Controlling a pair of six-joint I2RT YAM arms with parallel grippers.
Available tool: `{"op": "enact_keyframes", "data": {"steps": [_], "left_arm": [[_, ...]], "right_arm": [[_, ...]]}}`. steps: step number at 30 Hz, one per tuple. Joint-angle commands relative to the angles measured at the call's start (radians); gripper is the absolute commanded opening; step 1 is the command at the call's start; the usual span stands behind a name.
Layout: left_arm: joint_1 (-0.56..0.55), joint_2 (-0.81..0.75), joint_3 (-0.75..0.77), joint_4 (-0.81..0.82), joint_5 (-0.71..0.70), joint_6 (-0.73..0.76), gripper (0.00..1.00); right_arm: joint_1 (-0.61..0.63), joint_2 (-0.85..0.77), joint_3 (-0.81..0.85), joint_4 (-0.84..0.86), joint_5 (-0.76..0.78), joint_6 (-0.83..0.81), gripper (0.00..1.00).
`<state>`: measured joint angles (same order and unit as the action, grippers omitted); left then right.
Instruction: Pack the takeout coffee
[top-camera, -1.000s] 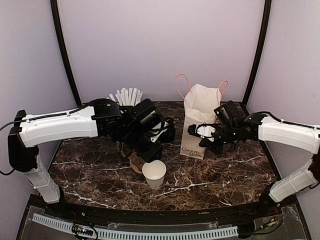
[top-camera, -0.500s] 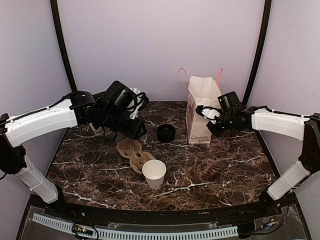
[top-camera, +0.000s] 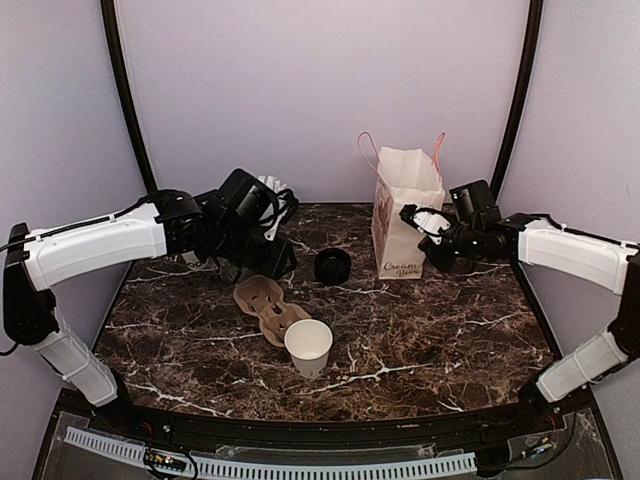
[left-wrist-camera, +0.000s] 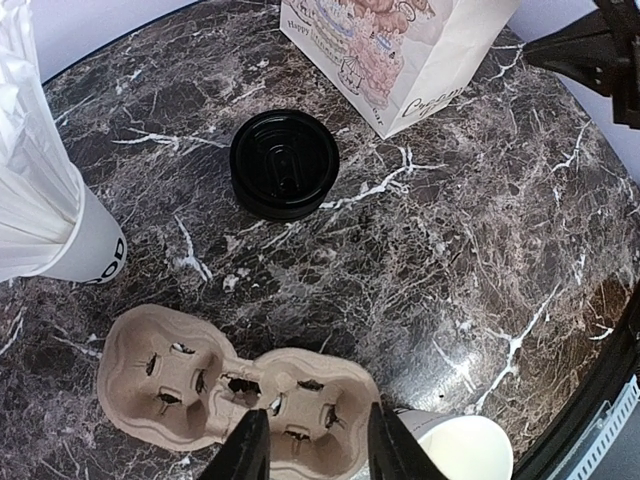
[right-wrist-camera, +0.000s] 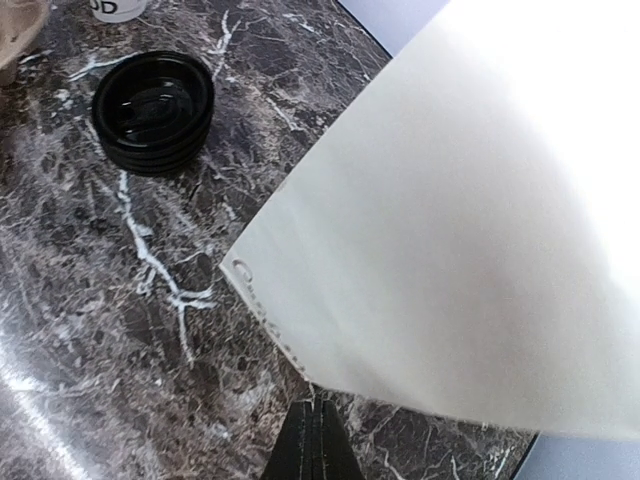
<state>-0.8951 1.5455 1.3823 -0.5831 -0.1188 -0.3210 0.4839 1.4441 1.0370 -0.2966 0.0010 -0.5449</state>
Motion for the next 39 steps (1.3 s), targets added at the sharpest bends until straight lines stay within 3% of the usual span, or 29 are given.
{"op": "enact_keyframes", "data": {"steps": [1, 3, 8, 11, 23, 28, 39], "left_arm": [[0.003, 0.012, -0.014, 0.045, 0.007, 0.047, 0.41], [0.006, 0.028, -0.002, 0.044, 0.008, 0.076, 0.45], [0.016, 0.078, 0.040, 0.023, 0.000, 0.153, 0.53], [0.026, 0.115, 0.072, 0.012, -0.003, 0.188, 0.54], [0.077, 0.274, 0.165, 0.042, 0.082, 0.354, 0.54], [0.112, 0.312, 0.170, 0.064, 0.198, 0.348, 0.53], [0.107, 0.404, 0.156, 0.058, 0.252, 0.325, 0.42]], "right_arm": [[-0.013, -0.145, -0.123, -0.054, -0.090, 0.003, 0.00], [-0.032, -0.189, -0.166, -0.084, -0.139, 0.009, 0.02], [-0.113, -0.272, -0.272, -0.055, -0.295, 0.040, 0.28], [-0.167, -0.272, -0.304, -0.009, -0.354, 0.058, 0.36], [-0.192, -0.232, -0.344, 0.016, -0.292, 0.016, 0.39], [-0.192, -0.209, -0.332, 0.008, -0.291, 0.000, 0.39], [-0.175, -0.160, -0.346, 0.006, -0.233, -0.062, 0.40]]}}
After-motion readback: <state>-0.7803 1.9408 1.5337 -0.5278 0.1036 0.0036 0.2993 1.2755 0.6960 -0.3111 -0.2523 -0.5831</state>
